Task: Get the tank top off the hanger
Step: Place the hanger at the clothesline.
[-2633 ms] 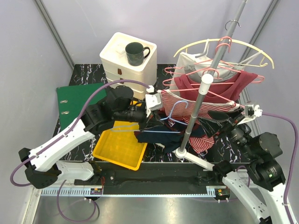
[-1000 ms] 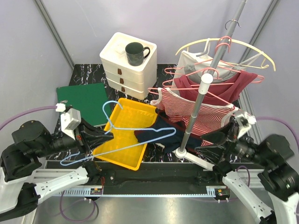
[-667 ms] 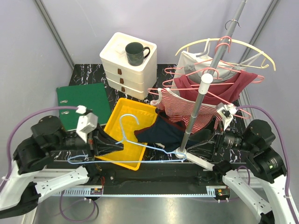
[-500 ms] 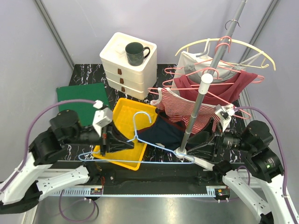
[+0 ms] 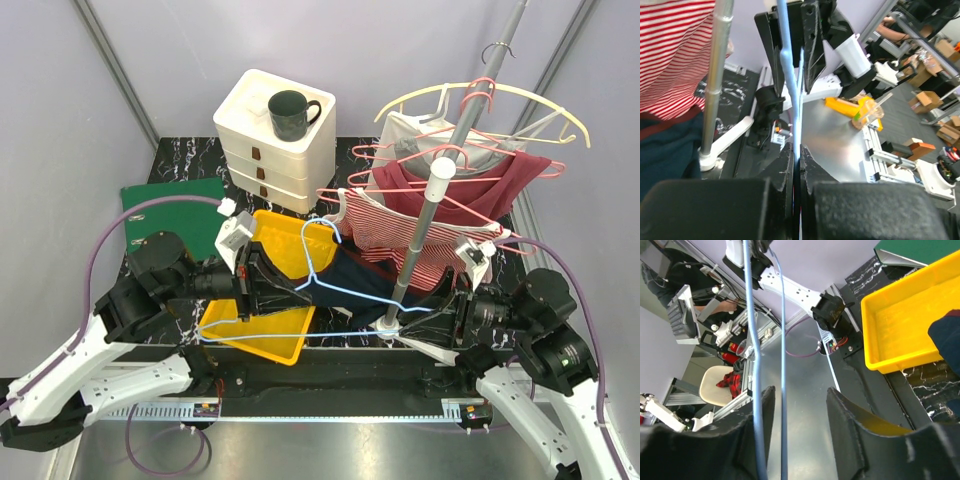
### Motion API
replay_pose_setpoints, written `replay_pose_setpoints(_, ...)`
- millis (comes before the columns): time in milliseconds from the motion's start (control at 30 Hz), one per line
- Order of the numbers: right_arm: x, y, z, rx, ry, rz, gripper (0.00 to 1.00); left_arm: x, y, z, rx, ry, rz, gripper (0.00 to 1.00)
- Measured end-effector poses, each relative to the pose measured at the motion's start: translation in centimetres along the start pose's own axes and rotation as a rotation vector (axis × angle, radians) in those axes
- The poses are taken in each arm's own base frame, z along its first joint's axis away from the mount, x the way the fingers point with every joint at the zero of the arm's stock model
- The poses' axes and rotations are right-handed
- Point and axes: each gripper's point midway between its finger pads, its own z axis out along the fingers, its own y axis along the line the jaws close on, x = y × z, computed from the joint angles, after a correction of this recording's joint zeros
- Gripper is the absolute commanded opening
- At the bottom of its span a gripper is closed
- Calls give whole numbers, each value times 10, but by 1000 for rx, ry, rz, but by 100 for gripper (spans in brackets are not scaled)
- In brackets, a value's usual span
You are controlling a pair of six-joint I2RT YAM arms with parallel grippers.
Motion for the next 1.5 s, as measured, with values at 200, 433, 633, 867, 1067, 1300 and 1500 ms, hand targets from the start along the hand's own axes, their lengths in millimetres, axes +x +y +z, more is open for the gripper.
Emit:
replay_pose_setpoints(200,-4,19,-7,-43,-54,-43,27,-3,-10,8,52,-18,-19,0)
replay_pose_setpoints(433,-5,38,-16,-77,-105,-85,45,-3,-15,13,82,-16,-22,0)
replay_pose_setpoints(633,-7,43,-21,-70,-146,-112,37,-3,-19,13,98,-13,-19,0)
replay_pose_setpoints(867,-9,44,-24,-48,-186,-125,0,-1,-23,12,122,0,-22,0)
replay_pose_setpoints(1067,-9,50,-29,-49,-206,-147,0,1,-20,18,124,10,-32,29)
replay_pose_setpoints(1300,-8,64,-40,-38,-244,-186,0,-1,-28,16,150,0,-5,71)
replay_pose_setpoints(1500,-16,101,-62,-37,-313,-273,0,-19,-55,-23,171,-107,116,94)
